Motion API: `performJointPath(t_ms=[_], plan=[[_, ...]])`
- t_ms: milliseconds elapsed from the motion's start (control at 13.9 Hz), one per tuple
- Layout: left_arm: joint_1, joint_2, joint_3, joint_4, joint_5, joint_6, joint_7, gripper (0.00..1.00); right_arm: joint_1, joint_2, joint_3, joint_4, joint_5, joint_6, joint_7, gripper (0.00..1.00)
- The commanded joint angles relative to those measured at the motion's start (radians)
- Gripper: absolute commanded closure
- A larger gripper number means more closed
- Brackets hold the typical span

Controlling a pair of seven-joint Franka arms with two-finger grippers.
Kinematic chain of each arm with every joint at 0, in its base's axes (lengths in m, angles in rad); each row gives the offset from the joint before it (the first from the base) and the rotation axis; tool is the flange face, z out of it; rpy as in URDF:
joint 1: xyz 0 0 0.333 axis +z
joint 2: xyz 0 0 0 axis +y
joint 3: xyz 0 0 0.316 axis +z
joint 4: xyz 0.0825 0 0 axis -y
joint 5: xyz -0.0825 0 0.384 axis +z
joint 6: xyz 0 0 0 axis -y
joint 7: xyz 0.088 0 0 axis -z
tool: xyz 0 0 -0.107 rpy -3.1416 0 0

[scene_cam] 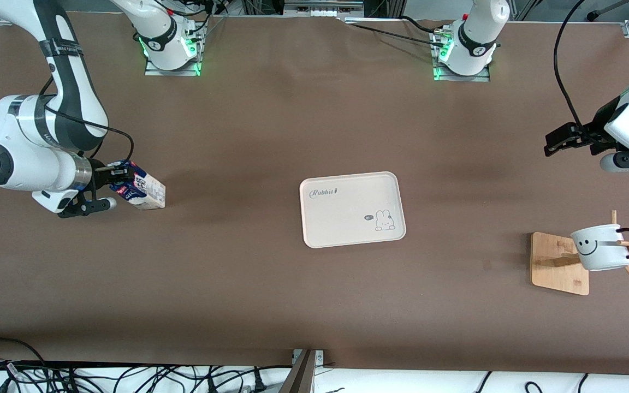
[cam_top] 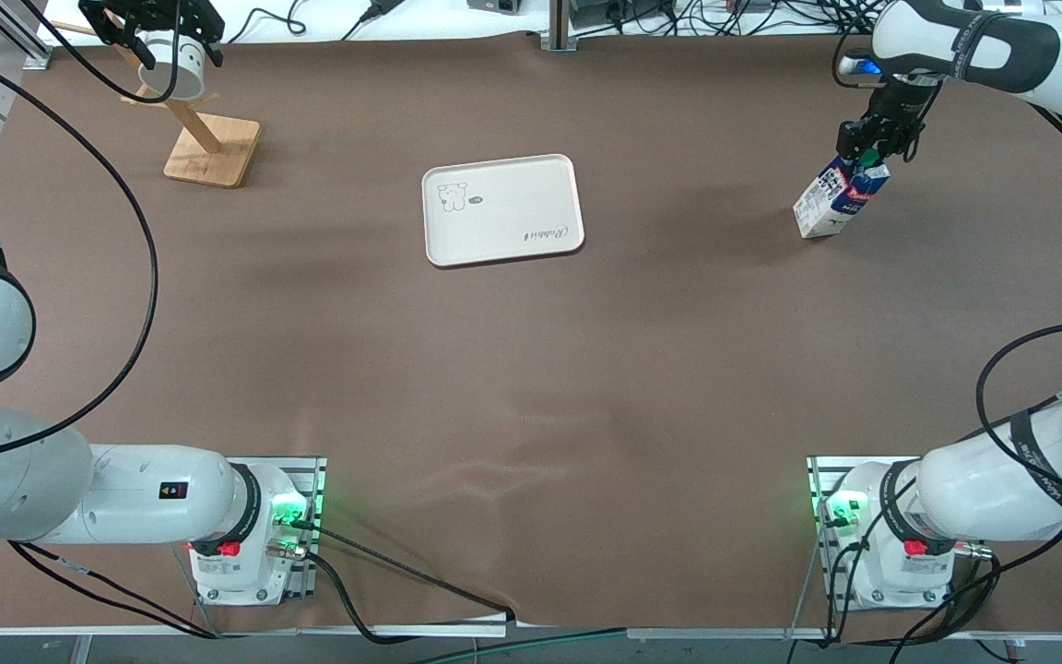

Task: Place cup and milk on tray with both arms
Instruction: 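Lift the milk carton with the right gripper, then carry the milk carton with the right gripper toward the white tray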

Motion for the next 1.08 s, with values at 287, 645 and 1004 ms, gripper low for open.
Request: performJointPath(t_ms=[287,645,1004], plan=[[-0.009,0.007,0.000,0.023,-0.005,-0.007,-0.008,0.00,-0.001,-0.074,0.008,0.022,0.015,-0.077,-0.019,0.59],[-0.009,0.005,-0.007,0.023,-0.005,-0.007,-0.011,0.00,0.002,-0.104,0.063,0.232,0.093,-0.232,0.036,0.59],[-0.009,0.005,-0.012,0.025,-0.005,-0.007,-0.011,0.00,0.088,-0.093,0.064,0.292,0.192,-0.233,0.237,0.59]])
